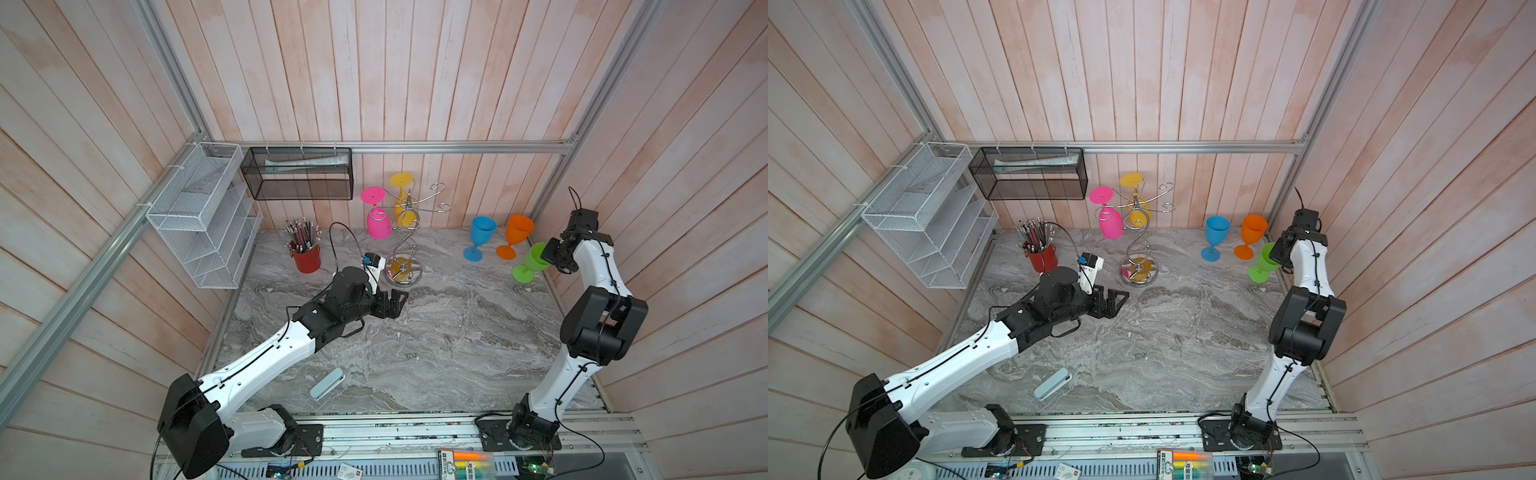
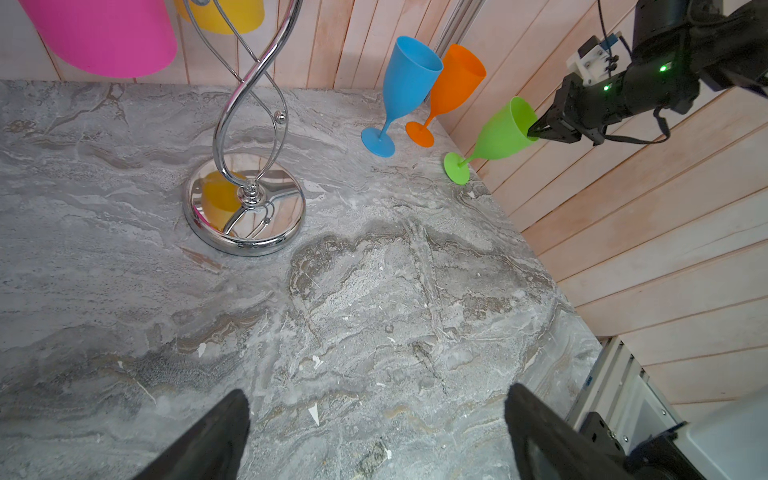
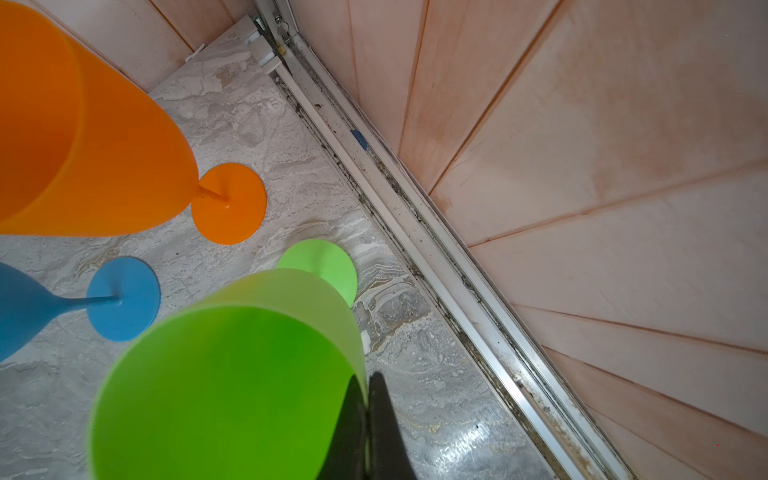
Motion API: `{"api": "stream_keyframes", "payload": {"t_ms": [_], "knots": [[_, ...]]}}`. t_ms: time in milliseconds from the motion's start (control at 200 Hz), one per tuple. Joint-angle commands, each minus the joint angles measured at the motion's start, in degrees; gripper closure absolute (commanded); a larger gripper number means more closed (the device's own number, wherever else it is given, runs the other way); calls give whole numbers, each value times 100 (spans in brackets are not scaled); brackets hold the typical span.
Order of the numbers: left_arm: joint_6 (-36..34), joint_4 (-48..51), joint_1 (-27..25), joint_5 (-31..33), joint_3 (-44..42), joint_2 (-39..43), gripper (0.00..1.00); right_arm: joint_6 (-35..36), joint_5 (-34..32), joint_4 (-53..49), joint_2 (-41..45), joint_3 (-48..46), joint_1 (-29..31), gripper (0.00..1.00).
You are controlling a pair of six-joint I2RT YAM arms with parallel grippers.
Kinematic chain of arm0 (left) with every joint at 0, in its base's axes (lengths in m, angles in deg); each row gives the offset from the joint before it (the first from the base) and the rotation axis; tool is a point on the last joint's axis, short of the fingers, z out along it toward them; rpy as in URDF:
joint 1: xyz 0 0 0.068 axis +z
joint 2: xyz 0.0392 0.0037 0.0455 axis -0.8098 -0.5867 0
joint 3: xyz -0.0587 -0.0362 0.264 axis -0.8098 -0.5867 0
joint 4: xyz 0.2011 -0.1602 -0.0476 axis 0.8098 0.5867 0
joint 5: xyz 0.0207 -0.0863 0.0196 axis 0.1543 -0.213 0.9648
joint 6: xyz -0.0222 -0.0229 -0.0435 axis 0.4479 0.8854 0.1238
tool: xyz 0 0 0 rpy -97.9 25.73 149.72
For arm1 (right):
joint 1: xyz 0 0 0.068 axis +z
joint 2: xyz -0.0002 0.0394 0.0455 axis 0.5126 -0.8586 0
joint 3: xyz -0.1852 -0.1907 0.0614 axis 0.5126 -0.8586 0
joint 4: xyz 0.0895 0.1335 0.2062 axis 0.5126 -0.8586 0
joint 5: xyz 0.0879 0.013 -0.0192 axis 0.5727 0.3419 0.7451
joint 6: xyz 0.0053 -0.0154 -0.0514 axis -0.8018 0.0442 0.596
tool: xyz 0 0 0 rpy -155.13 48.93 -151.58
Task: Take the wine glass off the wine glass rack
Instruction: 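Lower the green glass beside the blue glass and open the right gripper, then raise the right gripper off the green glass while the left gripper moves toward the rack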
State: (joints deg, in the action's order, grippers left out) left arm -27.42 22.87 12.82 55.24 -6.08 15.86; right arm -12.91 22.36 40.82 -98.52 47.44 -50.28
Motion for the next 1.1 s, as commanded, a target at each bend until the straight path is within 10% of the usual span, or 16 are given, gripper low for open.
{"api": "stream_keyframes", "payload": {"t_ms": [0,1095], "knots": [[-44,-122,16,-106,73,-36,3,113,71,-199,-181,192,-30,100],[-270,218,12,261,-35,518,3,179,-676,644,1798,-658,532,14]]}}
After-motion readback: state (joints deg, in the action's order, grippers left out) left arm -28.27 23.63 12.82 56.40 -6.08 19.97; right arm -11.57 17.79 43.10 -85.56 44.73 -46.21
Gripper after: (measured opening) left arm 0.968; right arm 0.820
